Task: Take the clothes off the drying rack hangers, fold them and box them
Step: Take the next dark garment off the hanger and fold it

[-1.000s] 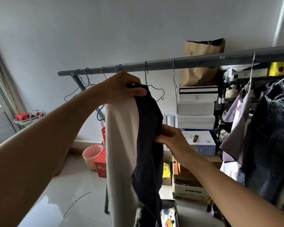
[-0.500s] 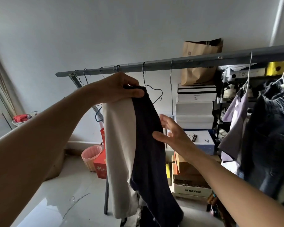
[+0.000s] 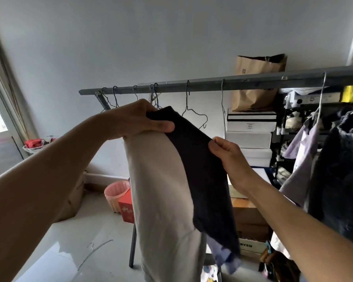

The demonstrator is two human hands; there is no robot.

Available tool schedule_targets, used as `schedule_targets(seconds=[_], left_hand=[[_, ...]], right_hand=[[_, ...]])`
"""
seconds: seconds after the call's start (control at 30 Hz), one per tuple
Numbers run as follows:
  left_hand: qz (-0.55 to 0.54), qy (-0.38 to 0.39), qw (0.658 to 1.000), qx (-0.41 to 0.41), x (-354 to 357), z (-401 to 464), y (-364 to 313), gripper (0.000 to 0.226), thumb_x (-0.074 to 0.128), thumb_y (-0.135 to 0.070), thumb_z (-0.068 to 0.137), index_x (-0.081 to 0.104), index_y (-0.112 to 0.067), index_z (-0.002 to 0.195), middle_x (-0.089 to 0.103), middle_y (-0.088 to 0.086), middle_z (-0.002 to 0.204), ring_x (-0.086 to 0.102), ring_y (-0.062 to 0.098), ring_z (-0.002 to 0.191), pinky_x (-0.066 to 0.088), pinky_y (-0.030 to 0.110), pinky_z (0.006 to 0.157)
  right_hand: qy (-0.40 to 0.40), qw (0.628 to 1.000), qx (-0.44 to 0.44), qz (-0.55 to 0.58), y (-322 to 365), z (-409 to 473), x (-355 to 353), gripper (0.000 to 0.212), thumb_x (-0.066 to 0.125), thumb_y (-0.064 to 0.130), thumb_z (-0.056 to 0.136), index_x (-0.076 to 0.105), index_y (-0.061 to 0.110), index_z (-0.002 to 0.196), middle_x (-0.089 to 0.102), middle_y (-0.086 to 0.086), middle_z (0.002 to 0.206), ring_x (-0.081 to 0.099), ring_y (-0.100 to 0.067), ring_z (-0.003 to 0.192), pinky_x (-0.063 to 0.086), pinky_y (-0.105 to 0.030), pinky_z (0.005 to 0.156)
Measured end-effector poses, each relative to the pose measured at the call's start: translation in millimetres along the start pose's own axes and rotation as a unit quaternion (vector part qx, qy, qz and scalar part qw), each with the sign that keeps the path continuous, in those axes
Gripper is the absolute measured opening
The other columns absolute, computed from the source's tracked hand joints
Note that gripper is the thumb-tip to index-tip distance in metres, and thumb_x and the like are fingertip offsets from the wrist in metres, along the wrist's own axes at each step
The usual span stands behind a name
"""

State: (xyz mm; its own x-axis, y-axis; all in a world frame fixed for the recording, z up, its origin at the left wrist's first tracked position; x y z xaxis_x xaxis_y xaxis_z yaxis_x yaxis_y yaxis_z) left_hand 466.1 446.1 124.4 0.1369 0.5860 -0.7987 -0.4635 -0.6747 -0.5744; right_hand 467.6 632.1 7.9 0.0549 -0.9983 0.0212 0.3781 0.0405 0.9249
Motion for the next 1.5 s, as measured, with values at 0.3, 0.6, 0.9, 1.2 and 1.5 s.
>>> schedule_targets(seconds=[0.3, 0.6, 0.9, 1.2, 1.5], left_hand=[[-0.184, 0.030, 0.982, 0.041, 16, 8, -32, 0.031, 0.062, -0.042, 0.074, 0.071, -0.016, 0.060, 0.068, 0.000, 0.059, 0.061, 0.008, 0.046, 0.048, 0.017, 0.044], [-0.172, -0.022, 0.985, 0.013, 10, 16, -27, 0.033, 0.062, -0.042, 0.088, 0.073, -0.013, 0.076, 0.072, 0.004, 0.069, 0.065, 0.012, 0.054, 0.052, 0.022, 0.048], [-0.373, -0.108, 0.922, 0.008, -3, 15, 3, 0.036, 0.052, -0.047, 0.095, 0.071, -0.017, 0.100, 0.075, 0.001, 0.089, 0.071, 0.010, 0.072, 0.055, 0.024, 0.060], [-0.596, 0.072, 0.796, -0.075, 136, -27, 67, 0.089, 0.075, -0.075, 0.049, 0.072, -0.013, 0.113, 0.070, 0.011, 0.116, 0.069, 0.023, 0.103, 0.058, 0.037, 0.081], [-0.534, -0.033, 0.839, -0.099, 118, -28, 73, 0.027, 0.068, -0.026, 0.080, 0.072, -0.007, 0.099, 0.075, 0.008, 0.094, 0.072, 0.020, 0.084, 0.060, 0.031, 0.074]], right_hand=[[0.077, 0.992, -0.005, -0.096, 19, 19, 32, 0.013, 0.054, 0.009, 0.097, 0.066, 0.005, 0.095, 0.070, 0.003, 0.077, 0.063, -0.007, 0.071, 0.047, -0.018, 0.067], [0.148, 0.985, 0.044, -0.075, 24, -7, 27, 0.040, 0.051, 0.052, 0.086, 0.068, 0.018, 0.101, 0.071, 0.003, 0.086, 0.068, -0.012, 0.079, 0.055, -0.021, 0.068], [0.113, 0.985, 0.010, -0.130, 41, -8, 35, 0.019, 0.061, 0.027, 0.093, 0.070, 0.016, 0.107, 0.074, -0.002, 0.104, 0.071, -0.015, 0.095, 0.056, -0.028, 0.086], [0.019, 0.987, -0.029, -0.154, 66, 23, 24, 0.018, 0.064, 0.025, 0.091, 0.073, 0.010, 0.094, 0.076, -0.007, 0.092, 0.072, -0.021, 0.082, 0.055, -0.032, 0.076], [0.154, 0.970, 0.171, -0.078, 13, -7, 14, 0.061, 0.064, 0.053, 0.082, 0.063, 0.008, 0.122, 0.071, -0.010, 0.115, 0.067, -0.027, 0.109, 0.053, -0.036, 0.095]])
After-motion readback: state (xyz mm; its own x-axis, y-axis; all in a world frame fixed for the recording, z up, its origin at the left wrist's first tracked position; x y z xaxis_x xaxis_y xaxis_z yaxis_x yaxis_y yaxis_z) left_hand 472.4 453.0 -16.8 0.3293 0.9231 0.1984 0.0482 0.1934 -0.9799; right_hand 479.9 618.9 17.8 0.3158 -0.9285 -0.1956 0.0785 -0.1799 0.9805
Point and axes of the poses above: each hand's wrist, its own z-axis towards the middle knuckle, its own x-axis out of the palm, y = z × x, the point moved 8 cm from there along z, towards the middle knuckle
